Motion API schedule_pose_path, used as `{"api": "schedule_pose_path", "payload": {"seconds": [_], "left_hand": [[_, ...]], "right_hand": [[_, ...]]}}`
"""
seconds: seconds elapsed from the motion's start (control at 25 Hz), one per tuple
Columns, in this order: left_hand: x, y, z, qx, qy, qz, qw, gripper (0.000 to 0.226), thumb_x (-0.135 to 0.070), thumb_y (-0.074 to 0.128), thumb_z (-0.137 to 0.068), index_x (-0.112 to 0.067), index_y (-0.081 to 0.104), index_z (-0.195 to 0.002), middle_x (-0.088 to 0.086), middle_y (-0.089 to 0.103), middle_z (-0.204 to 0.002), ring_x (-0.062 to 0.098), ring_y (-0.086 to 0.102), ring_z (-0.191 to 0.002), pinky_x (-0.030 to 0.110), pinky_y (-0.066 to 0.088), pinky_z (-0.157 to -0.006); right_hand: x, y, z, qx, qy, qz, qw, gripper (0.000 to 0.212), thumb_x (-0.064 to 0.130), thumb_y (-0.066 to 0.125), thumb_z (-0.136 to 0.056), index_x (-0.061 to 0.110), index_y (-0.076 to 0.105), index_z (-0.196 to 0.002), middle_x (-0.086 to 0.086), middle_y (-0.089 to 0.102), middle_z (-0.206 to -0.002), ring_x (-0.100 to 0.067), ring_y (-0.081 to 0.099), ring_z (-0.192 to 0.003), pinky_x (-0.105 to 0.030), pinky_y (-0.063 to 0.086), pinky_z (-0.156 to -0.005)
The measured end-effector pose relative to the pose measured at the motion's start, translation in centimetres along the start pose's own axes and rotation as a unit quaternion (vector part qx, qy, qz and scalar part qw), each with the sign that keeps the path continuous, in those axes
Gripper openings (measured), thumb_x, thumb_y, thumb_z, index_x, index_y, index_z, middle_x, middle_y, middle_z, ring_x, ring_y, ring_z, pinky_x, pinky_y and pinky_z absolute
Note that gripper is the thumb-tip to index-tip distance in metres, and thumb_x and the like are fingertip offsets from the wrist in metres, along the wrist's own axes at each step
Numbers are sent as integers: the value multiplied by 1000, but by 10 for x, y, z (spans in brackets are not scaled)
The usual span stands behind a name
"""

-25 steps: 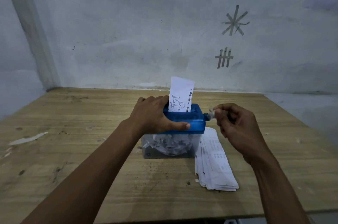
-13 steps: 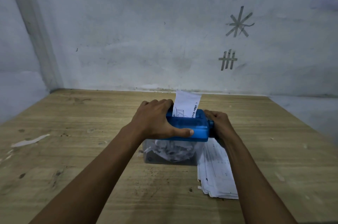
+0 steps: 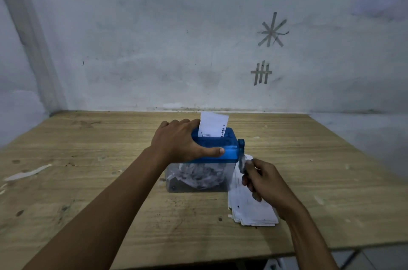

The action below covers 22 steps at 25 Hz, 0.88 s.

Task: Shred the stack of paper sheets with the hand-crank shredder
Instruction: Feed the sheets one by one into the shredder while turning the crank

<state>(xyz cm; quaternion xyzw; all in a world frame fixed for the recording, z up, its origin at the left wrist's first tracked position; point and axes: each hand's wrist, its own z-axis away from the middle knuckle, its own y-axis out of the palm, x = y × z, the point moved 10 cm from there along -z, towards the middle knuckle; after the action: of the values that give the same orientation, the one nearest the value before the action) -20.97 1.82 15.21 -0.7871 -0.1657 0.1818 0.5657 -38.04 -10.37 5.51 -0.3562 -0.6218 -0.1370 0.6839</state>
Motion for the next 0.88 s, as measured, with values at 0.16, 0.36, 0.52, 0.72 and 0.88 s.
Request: {"api": "schedule_pose_path", "payload": {"seconds": [0.16,0.36,0.52,0.72,0.88], "left_hand": [[-3,4,-1,9,20,14,1000,100,-101,33,-59,-34,50,-130,-11,62,-110,13,51,-89,37,40,-90],[-4,2,-1,8,19,-6,1000,87,-102,31,-59,-38,47,-116,-15,51,-98,15,50,-90,37,34,-86],[-6,1,0,-3,38,-2,999,75,-103,30,-59,-42,37,-103,-18,46,-93,14,47,-87,36,30,-82],[-4,0,-2,-19,49,11,999,88,-105,23,-52,-34,47,-98,-19,47,-85,13,48,-80,35,31,-78],[-5,-2,-4,-11,43,1,999,83,-102,20,-51,-35,39,-97,-15,44,-89,16,45,-84,36,31,-81]], "right_hand": [[20,-8,21,29,-65,69,995,5,15,64,-97,17,67,-93,8,62,-67,-9,55,-61,-29,47,-59],[71,-35,24,-58,-147,34,987,8,13,71,-91,20,69,-94,9,71,-78,-2,63,-68,-20,49,-60],[105,-48,-3,-104,-221,26,969,8,10,69,-93,18,71,-92,7,72,-83,-4,63,-72,-25,49,-65],[104,-38,-54,-56,-176,1,983,30,30,60,-100,5,71,-88,-6,73,-76,-17,67,-69,-29,50,-54],[84,-33,-89,-61,-107,-104,987,32,35,67,-95,3,68,-91,-6,68,-68,-16,58,-57,-30,46,-49]]}}
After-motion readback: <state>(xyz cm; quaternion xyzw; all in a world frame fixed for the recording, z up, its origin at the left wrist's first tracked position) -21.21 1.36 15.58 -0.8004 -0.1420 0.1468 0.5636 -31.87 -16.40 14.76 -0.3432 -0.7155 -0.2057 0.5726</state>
